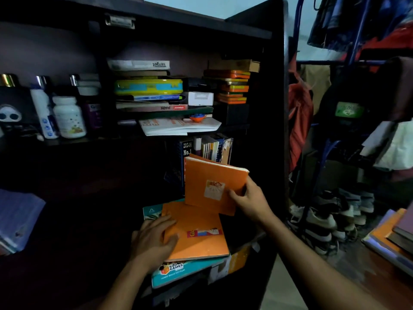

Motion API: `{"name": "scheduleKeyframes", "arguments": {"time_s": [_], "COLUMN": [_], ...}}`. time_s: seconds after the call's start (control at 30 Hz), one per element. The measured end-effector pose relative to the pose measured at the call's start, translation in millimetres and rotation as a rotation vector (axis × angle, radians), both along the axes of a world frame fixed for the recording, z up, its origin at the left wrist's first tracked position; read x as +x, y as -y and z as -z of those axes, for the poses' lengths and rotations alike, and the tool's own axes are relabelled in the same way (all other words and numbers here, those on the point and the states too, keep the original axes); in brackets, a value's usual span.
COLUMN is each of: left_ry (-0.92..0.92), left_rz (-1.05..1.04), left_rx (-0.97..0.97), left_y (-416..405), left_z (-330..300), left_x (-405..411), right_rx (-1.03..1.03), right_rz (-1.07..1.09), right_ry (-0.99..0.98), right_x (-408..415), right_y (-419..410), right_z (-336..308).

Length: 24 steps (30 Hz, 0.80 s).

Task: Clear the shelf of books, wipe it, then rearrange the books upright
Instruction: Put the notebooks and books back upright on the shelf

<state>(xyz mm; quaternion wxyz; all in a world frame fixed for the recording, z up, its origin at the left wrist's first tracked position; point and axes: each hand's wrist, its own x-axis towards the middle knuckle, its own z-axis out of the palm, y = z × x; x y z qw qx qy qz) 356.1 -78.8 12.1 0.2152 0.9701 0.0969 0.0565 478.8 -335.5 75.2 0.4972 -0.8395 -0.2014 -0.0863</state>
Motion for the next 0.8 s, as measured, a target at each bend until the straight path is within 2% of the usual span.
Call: {"name": "scheduleKeyframes", "arguments": {"time_s": [0.1, 0.3, 0.4, 0.6, 0.8], "left_ry": [0.015, 0.053, 0.066, 0.088, 0.094], "left_rz": [-0.025, -0.059, -0.076, -0.072, -0.109], "left_rx": [-0.052, -0.144, -0.152, -0.198, -0.213], "left_y": [0.3, -1.0, -0.6, 0.3, 3.8], "left_z": [-1.4, 0.7, 1.2, -0.2, -2.0], "left_x": [0.2, 1.3, 2.9, 1.6, 1.7], "right_rx": [0.080, 0.267, 0.310, 0.050, -0.005], "right_rz": [-0.002, 0.391, 0.492, 0.301, 0.304], "right_ry": [-0.020, 0.179, 0.230, 0.054, 0.128], "right_x": [10.3, 15.6, 36.0, 52.8, 39.3], "right_y": [-3.6, -16.0, -18.9, -25.0, -21.5], "right_z": [29.6, 54.5, 55.9, 62.5, 58.3]}}
